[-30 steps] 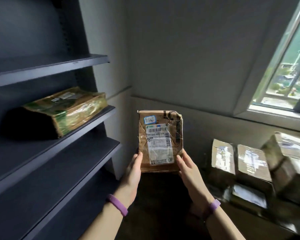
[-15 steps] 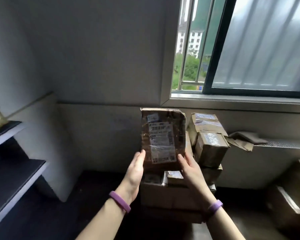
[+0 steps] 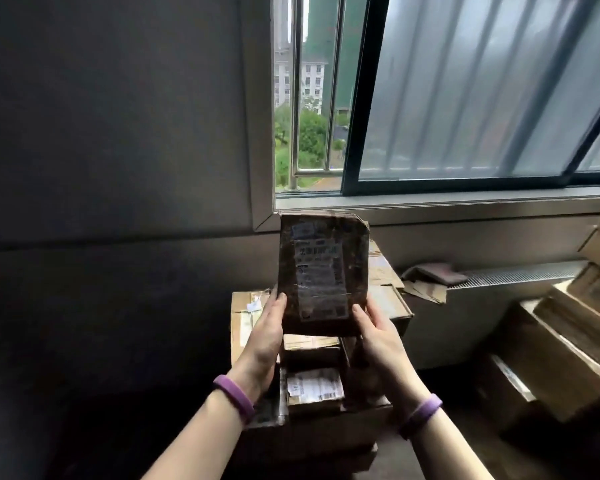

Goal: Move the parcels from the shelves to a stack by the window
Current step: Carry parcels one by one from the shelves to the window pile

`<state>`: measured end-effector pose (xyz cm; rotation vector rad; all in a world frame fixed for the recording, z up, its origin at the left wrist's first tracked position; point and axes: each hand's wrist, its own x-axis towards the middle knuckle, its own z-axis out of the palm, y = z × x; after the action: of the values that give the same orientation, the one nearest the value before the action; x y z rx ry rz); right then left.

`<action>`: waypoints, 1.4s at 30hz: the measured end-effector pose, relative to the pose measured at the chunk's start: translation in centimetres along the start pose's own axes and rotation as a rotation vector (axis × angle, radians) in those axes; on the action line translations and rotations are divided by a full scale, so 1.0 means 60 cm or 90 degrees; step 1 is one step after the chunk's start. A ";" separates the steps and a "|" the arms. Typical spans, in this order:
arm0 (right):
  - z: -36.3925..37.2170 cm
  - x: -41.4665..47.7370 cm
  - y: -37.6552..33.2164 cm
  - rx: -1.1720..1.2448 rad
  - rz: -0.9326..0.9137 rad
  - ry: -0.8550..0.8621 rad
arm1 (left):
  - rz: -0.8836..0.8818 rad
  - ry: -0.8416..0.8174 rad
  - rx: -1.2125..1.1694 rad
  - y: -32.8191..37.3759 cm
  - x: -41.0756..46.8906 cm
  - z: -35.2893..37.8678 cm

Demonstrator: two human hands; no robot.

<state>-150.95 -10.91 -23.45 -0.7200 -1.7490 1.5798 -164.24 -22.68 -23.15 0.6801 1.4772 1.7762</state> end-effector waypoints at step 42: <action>-0.265 0.494 0.123 -0.108 0.138 -0.136 | -0.134 0.199 0.032 -0.084 0.434 0.224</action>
<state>-157.42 22.73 -26.68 -0.8745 -2.0369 1.7199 -168.61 6.56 -26.58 0.2638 1.7348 1.7411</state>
